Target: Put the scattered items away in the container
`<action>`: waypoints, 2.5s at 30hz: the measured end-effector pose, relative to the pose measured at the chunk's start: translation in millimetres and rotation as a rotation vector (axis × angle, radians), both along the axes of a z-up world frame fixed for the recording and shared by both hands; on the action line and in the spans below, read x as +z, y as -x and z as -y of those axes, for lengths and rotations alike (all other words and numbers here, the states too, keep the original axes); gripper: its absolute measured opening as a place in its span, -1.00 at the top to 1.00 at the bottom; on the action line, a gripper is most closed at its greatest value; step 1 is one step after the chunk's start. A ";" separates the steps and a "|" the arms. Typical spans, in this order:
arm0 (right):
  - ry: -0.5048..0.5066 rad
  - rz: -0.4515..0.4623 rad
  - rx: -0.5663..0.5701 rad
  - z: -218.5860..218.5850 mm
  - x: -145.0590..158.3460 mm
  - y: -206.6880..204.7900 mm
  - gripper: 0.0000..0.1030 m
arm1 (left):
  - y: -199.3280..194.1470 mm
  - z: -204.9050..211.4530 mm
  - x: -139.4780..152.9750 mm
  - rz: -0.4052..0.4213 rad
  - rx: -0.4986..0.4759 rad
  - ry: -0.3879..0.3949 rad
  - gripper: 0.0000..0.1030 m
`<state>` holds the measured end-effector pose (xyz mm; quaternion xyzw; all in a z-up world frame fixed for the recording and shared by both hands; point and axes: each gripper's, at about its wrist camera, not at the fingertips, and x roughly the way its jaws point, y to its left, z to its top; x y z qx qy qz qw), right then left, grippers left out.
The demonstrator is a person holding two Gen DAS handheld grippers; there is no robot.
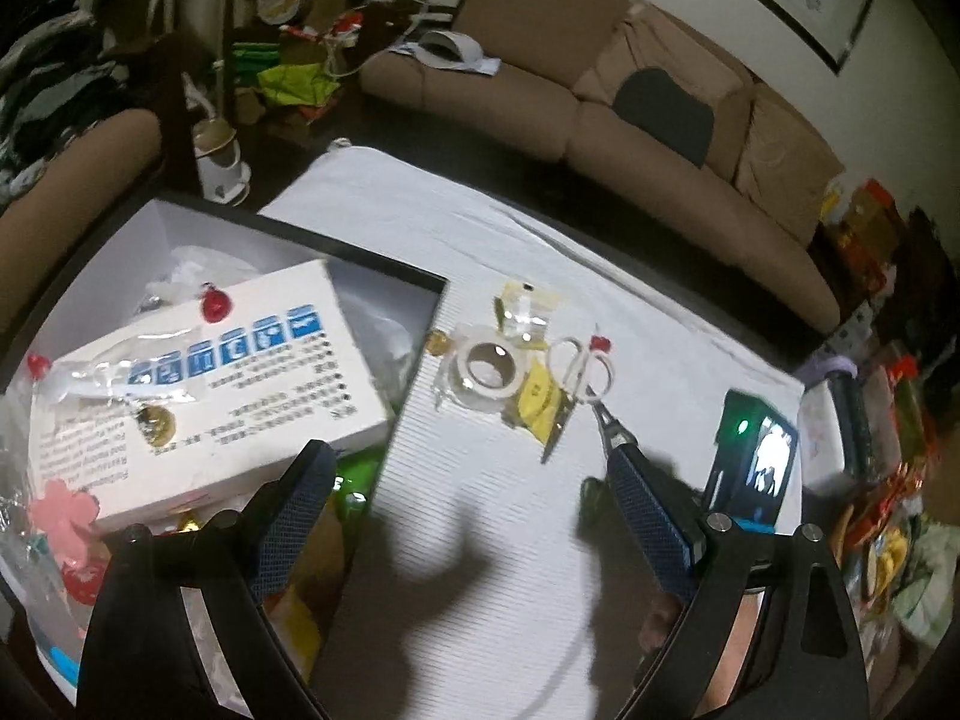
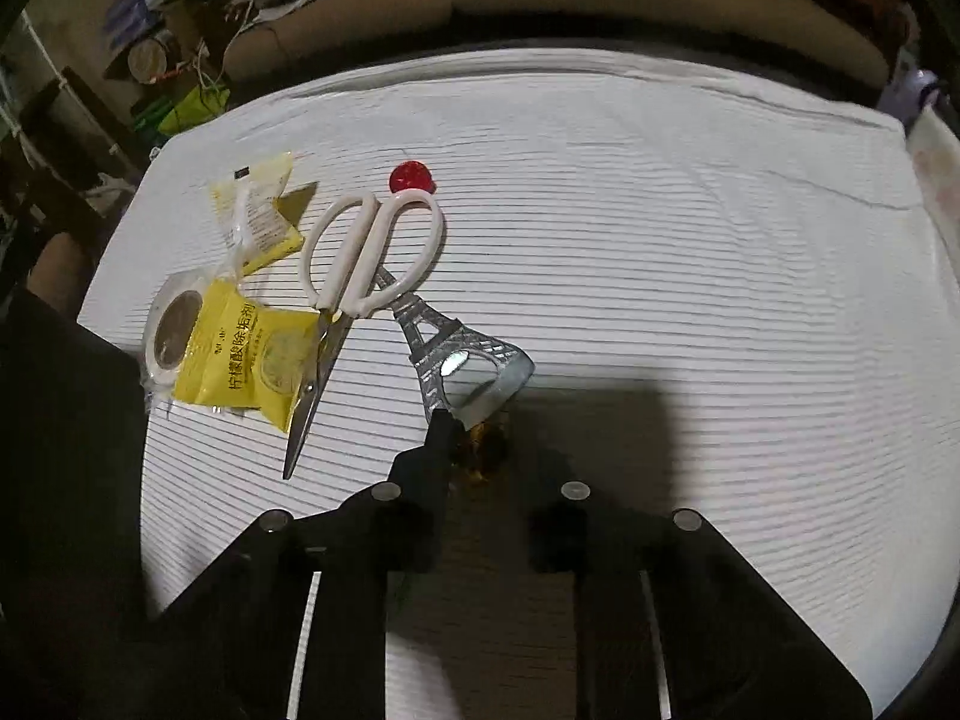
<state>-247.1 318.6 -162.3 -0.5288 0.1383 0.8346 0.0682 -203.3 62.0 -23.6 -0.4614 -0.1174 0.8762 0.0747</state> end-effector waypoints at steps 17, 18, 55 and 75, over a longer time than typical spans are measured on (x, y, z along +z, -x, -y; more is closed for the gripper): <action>0.209 -0.144 -0.161 -77.9 66.7 -36.3 0.81 | 90.1 -104.4 -89.4 0.001 -0.016 0.194 -0.82; 0.207 -0.145 -0.163 -79.3 67.0 -34.4 0.81 | 92.8 -110.2 -95.4 0.000 -0.023 0.205 -0.82; 0.260 -0.201 -0.115 -55.8 123.7 -100.0 0.81 | 42.6 -102.8 -65.2 -0.090 0.093 0.197 -0.84; 0.174 -0.164 -0.079 -67.5 103.8 -41.4 0.80 | 84.1 -122.4 -117.3 -0.092 0.053 0.295 0.16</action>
